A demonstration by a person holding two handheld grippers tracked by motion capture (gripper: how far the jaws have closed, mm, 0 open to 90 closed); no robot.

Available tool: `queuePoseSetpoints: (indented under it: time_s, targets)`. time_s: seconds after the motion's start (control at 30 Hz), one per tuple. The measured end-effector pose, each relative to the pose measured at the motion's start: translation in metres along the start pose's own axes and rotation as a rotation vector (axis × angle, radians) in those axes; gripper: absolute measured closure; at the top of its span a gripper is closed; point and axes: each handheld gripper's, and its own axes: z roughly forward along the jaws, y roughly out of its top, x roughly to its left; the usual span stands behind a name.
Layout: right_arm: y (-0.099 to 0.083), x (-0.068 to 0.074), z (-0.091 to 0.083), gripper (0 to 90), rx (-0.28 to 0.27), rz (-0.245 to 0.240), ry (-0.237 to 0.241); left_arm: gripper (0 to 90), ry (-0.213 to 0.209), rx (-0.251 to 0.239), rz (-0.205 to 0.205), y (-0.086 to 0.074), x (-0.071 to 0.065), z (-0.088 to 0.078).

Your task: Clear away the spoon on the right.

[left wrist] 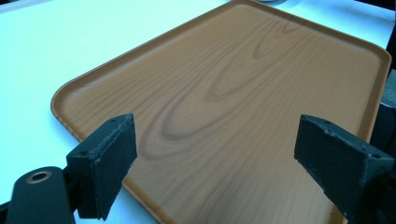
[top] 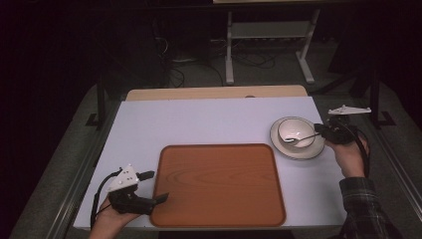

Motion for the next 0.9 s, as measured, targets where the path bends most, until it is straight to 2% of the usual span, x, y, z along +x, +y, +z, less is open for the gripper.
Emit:
queuePoseSetpoints:
  time_s: [0.07,0.17,0.3,0.43,0.5,0.67,0.9]
  targets:
    - [0.001,0.004,-0.008,78.4,-0.041,-0.015,0.029,12.7,-0.001,0.000,0.000,0.000,0.000,0.000]
    - [0.001,0.011,-0.019,68.4,-0.073,-0.025,0.039,12.7,0.000,-0.001,0.000,0.000,0.000,0.000]
    - [-0.006,0.018,-0.028,58.2,-0.074,-0.039,0.015,12.7,-0.001,-0.003,0.002,0.001,-0.001,0.000]
    - [-0.016,0.018,-0.034,52.7,-0.057,0.007,0.000,12.7,-0.002,-0.005,0.003,0.001,-0.001,-0.001]
    - [-0.022,0.016,-0.036,51.0,-0.059,0.031,0.012,12.7,-0.002,-0.006,0.002,0.001,-0.001,-0.001]
    - [-0.032,0.008,-0.040,48.2,-0.049,0.067,0.005,12.7,-0.004,-0.005,0.004,0.001,-0.001,0.000]
    - [-0.039,-0.002,-0.029,37.9,-0.047,0.131,0.009,12.7,-0.006,-0.004,0.001,0.001,-0.001,0.001]
